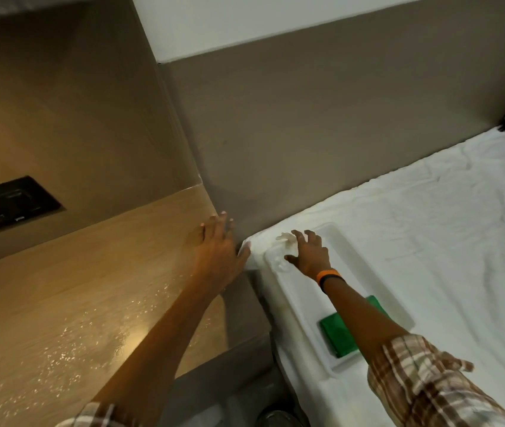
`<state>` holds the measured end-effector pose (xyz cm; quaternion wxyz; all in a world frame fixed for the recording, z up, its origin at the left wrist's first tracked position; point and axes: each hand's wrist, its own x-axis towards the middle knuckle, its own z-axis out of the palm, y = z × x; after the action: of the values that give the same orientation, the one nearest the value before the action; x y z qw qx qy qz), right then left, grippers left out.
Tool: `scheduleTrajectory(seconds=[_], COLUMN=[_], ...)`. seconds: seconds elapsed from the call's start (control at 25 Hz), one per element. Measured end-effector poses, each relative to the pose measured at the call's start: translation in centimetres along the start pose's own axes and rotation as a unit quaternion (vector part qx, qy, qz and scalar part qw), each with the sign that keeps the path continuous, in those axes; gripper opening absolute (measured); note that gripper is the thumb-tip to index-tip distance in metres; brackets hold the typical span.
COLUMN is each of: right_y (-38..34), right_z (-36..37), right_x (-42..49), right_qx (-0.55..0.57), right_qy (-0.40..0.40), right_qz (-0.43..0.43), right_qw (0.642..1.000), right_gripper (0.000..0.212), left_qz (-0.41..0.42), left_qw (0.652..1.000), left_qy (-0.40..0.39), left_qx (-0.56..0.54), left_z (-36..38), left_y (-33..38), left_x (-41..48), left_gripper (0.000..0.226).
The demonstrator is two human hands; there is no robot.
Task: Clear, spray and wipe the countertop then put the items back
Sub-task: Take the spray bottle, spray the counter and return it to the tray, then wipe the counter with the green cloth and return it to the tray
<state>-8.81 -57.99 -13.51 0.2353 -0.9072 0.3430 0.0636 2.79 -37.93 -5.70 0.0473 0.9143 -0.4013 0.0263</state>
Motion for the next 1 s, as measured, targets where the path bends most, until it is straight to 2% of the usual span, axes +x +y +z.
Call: scheduleTrajectory(seconds=[0.16, 0.32, 0.48, 0.6, 0.76, 0.88, 1.0], right_y=[5.5, 13.2, 20.7, 23.9, 25.4, 25.1, 24.8], right_z=[0.1, 1.8, 6.2, 9.4, 12.7, 13.7, 12.1], right_x=[-5.4, -8.0, -7.1, -5.9, -4.8, -4.0, -4.2], right_qx=[-0.072, -0.060, 0.006, 0.046, -0.015, 0.026, 0.066], right_qy=[0.029, 0.011, -0.039, -0.064, -0.030, 0.012, -0.030], right_qz=[0.016, 0.079, 0.140, 0.159, 0.175, 0.242, 0.271], right_qw=[0.997, 0.995, 0.989, 0.984, 0.984, 0.970, 0.960], right_gripper=[0.077, 0.079, 0.073, 0.066, 0.065, 0.067, 0.035], left_qz=[0.126, 0.160, 0.127, 0.095, 0.046, 0.002, -0.050], left_qw=[0.990, 0.977, 0.955, 0.943, 0.945, 0.942, 0.917], left_qy=[-0.051, -0.137, -0.256, -0.300, -0.282, -0.271, -0.283], left_qx=[-0.040, -0.042, -0.077, -0.109, -0.156, -0.197, -0.276], left_z=[2.0, 8.3, 18.1, 24.0, 28.6, 29.8, 28.4], left_y=[10.5, 17.4, 20.1, 21.0, 21.8, 21.8, 21.6], left_x=[0.4, -0.6, -2.8, -3.8, -4.8, -4.9, -4.8], left_gripper=[0.069, 0.067, 0.066, 0.063, 0.054, 0.033, 0.027])
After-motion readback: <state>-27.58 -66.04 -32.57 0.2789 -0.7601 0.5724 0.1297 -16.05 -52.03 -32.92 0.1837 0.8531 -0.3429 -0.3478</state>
